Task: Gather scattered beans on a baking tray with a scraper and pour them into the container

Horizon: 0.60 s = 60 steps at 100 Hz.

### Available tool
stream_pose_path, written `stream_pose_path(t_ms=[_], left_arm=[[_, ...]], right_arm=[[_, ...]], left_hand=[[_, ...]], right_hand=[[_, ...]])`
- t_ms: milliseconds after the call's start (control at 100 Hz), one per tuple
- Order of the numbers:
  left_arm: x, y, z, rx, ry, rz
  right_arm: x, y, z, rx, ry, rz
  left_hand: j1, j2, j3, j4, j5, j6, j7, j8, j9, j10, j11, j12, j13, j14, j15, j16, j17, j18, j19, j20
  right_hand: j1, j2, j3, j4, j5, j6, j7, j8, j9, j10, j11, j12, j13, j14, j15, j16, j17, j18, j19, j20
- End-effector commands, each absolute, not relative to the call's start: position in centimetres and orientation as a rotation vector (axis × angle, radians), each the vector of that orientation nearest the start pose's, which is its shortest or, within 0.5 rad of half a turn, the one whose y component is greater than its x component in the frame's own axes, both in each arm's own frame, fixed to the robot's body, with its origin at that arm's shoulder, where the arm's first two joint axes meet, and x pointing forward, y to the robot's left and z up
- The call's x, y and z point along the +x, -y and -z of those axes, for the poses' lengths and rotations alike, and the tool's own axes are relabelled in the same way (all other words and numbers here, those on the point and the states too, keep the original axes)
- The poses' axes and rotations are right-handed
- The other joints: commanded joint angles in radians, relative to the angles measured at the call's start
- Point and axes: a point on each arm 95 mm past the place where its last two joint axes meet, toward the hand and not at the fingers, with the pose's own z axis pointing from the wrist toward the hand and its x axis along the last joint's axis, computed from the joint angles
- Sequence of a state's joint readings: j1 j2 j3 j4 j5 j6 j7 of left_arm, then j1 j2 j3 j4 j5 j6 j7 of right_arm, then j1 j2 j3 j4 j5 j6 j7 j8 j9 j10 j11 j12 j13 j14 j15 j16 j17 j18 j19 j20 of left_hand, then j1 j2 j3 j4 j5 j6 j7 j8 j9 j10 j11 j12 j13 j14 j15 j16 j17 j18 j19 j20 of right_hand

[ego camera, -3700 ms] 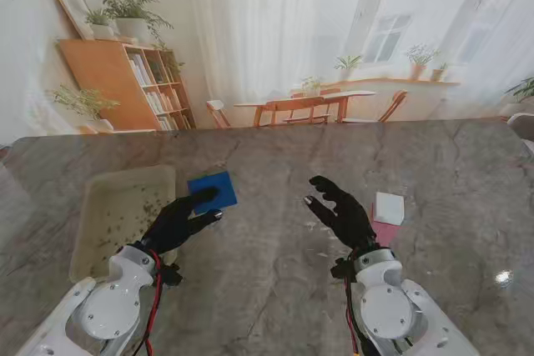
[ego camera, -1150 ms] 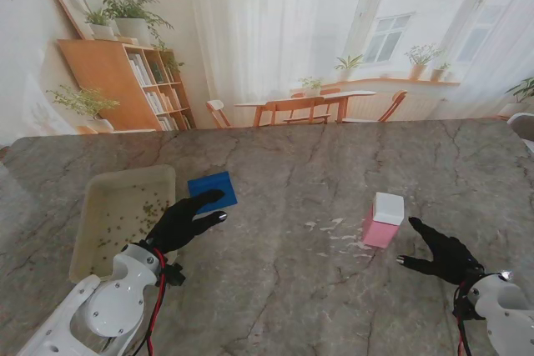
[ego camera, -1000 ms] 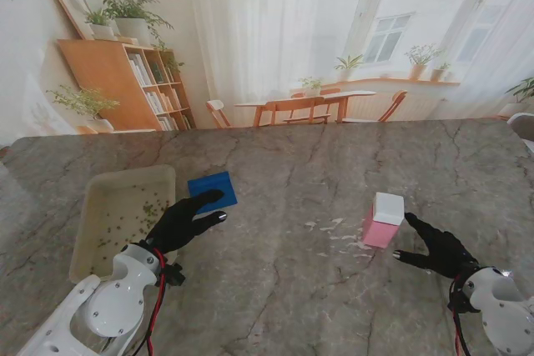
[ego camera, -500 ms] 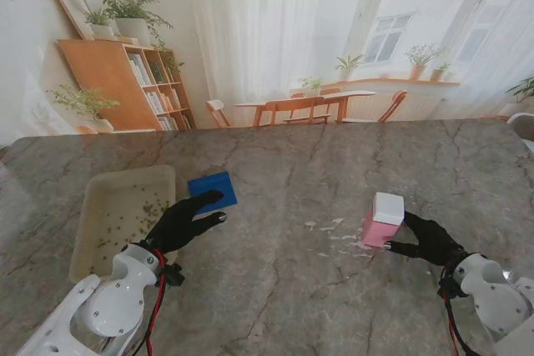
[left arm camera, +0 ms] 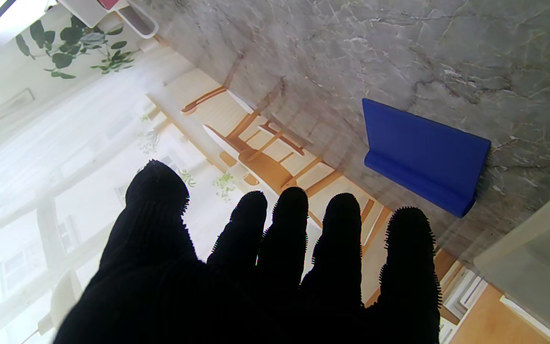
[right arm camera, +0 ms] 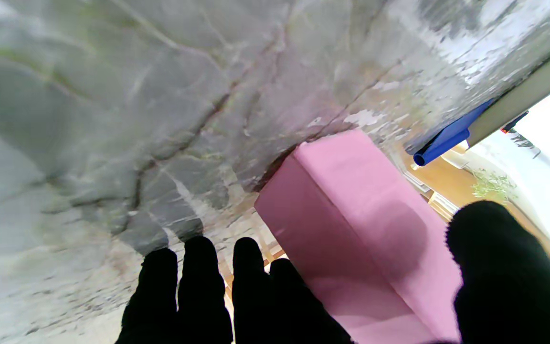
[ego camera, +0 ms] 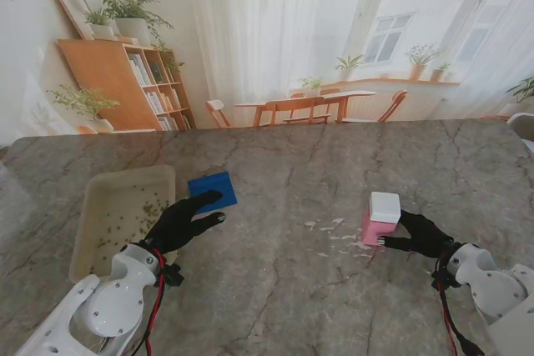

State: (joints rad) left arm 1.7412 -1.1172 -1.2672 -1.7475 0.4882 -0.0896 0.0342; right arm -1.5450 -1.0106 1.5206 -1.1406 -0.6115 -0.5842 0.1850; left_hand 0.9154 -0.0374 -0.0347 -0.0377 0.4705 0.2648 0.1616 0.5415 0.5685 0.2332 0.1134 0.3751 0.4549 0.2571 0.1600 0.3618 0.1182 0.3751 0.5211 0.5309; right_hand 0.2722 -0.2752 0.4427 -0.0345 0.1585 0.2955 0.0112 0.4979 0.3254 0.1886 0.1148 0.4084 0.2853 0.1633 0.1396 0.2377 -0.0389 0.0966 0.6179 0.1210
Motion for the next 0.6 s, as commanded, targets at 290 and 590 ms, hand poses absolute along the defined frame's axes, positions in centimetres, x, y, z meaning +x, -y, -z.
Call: stream_pose_path(t_ms=[290,590], left_arm=[[34.9,1.6,32.1,-1.679,-1.208,1.918],[34.8,1.7,32.0,-1.680,-1.210,1.911]], right_arm=[[39.1,16.9,41.9,-2.087,1.936,1.932],[39.5,16.4,43.8,-2.161,1.839,1.922]], left_hand=[[0.000,0.032,-0.002,0.007,0.016,-0.022,-0.004,0.013,0.000,-0.022,-0.005,0.008,0.016,-0.015,0.011,0.006,0.000,-0.002,0.016,0.028],[0.000,0.033,-0.002,0.007,0.015,-0.022,-0.005,0.013,0.000,-0.023,-0.006,0.008,0.014,-0.014,0.010,0.006,-0.001,-0.003,0.015,0.028]], right_hand=[[0.054,-0.107,0.069,-0.036,0.063,-0.190,0.198,0.299,0.186,-0.130,0.089,0.069,0.205,-0.093,0.082,0.038,0.178,0.099,0.236,0.079],[0.080,-0.287,0.416,-0.044,0.263,-0.440,0.378,0.417,0.411,-0.284,0.207,0.149,0.426,-0.183,0.170,0.114,0.306,0.129,0.381,0.178]])
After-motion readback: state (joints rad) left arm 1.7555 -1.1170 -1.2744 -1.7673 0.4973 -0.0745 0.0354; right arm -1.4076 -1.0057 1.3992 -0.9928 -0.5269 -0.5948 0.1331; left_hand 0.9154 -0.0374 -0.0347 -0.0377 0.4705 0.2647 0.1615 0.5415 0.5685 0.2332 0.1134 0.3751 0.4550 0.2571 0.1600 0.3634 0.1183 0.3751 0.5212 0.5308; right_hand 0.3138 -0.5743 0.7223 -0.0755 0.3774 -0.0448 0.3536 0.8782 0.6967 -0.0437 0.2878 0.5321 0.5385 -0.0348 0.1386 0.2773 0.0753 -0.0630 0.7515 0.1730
